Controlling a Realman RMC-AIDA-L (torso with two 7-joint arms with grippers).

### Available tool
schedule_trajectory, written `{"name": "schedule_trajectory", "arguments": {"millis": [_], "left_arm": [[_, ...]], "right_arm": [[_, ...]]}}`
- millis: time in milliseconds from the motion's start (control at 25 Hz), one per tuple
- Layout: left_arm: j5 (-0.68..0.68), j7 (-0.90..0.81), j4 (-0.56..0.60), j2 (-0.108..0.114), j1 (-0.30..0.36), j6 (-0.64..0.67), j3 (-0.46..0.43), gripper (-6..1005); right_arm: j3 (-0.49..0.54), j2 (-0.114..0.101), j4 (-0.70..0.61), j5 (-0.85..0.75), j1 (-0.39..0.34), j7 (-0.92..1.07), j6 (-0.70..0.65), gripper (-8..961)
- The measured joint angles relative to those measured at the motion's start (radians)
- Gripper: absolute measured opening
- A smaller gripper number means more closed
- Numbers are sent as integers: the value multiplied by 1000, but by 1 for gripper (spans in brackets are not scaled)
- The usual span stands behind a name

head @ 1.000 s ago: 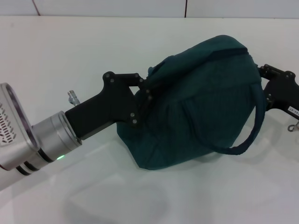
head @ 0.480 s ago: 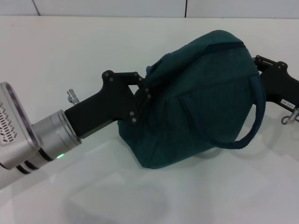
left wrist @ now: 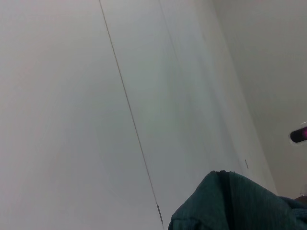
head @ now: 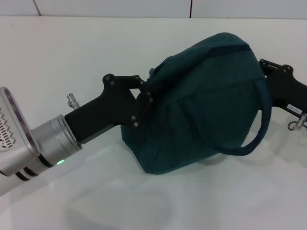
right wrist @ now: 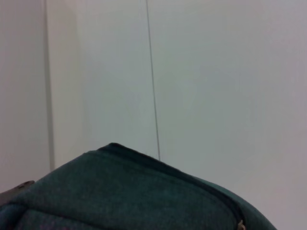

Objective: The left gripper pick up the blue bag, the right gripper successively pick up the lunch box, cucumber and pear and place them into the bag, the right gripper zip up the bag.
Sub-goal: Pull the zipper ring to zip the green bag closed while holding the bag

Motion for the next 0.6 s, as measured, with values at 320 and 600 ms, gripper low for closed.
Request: {"name": "schedule_trajectory", "arguments": {"millis": [320, 600], "left_arm": [[-2, 0, 0, 0, 1, 0, 0, 46], [-7, 0, 0, 1, 1, -1, 0, 46]], "right_arm": [[9, 0, 0, 10, -17, -7, -3, 286], [80, 4, 8, 33, -52, -54, -39, 127]]}}
